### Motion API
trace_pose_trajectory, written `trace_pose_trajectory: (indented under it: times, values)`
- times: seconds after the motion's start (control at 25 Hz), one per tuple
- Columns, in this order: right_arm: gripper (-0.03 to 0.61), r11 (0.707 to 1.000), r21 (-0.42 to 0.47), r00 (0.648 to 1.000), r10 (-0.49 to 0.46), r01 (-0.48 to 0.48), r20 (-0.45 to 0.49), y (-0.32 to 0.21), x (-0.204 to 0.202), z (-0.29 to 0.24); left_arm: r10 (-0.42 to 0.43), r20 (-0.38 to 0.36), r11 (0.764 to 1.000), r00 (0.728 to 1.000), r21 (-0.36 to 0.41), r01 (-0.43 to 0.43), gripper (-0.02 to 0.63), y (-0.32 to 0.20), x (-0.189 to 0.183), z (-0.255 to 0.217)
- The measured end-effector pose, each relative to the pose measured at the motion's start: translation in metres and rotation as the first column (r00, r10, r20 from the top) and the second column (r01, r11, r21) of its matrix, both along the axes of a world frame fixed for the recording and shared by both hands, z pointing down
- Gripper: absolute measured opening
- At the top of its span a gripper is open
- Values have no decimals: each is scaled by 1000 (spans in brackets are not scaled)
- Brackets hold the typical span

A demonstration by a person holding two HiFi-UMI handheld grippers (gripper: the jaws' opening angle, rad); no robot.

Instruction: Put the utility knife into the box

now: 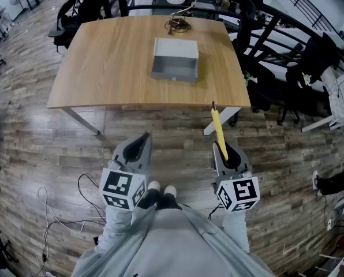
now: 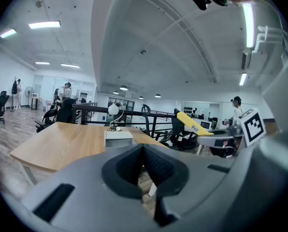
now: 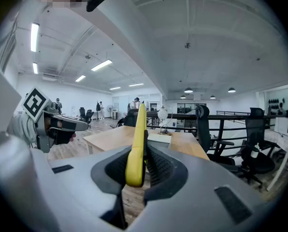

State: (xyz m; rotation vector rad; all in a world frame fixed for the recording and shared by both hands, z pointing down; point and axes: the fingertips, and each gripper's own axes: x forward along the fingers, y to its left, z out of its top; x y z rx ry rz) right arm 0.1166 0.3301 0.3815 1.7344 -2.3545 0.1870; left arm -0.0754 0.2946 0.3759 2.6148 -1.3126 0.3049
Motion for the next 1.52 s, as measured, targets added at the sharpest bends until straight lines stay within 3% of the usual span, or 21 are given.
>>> trace_pose_trajectory:
  times: [0.4,0.76,1.52]
  values:
    - [72,1000,8,999,-26,26,47,13,17,5,-31,-2,1000,1000,3,31,18,18,18,4]
    - [69,999,9,997,-44,44,70,-18,21,11,-27,0,1000,1000,2,27,18,-11,31,9]
    - [68,999,31,999,16,-17,47,-217,6,-13,35,-19,999,999,16,-34,18,-224,18,-5]
